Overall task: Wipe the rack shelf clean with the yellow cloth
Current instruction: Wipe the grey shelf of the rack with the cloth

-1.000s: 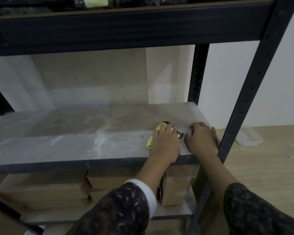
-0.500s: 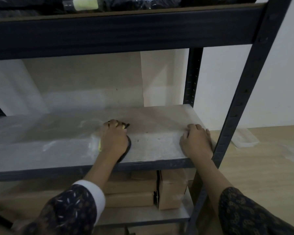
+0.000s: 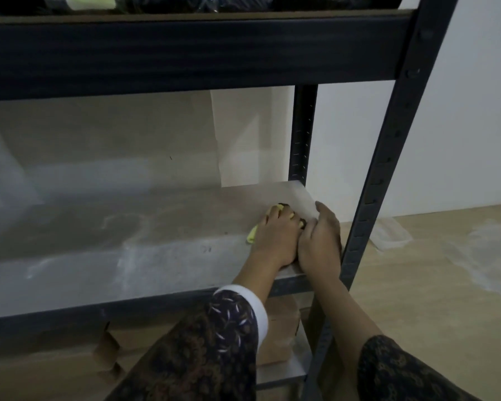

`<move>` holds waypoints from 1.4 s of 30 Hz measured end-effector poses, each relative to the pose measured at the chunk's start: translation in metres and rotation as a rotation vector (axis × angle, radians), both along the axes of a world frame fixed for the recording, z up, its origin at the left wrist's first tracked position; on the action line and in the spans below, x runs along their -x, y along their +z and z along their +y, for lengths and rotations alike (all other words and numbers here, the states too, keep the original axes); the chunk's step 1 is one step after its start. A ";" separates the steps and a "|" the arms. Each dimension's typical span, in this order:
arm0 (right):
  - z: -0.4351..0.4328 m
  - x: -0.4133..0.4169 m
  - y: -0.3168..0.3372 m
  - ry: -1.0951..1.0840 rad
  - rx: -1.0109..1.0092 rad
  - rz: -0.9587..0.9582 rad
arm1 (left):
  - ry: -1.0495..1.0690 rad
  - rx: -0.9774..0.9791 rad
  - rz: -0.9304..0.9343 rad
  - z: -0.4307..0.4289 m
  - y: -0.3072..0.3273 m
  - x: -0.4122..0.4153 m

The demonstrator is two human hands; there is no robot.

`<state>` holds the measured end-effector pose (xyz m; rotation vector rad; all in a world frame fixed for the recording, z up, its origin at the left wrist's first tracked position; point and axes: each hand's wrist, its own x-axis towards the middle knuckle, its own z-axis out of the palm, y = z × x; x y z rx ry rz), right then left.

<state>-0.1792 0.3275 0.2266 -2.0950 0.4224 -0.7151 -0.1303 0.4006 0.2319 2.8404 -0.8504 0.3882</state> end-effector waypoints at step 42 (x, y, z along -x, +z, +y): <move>0.008 -0.004 0.011 -0.072 0.318 0.516 | 0.472 -0.037 -0.001 0.181 -0.008 -0.114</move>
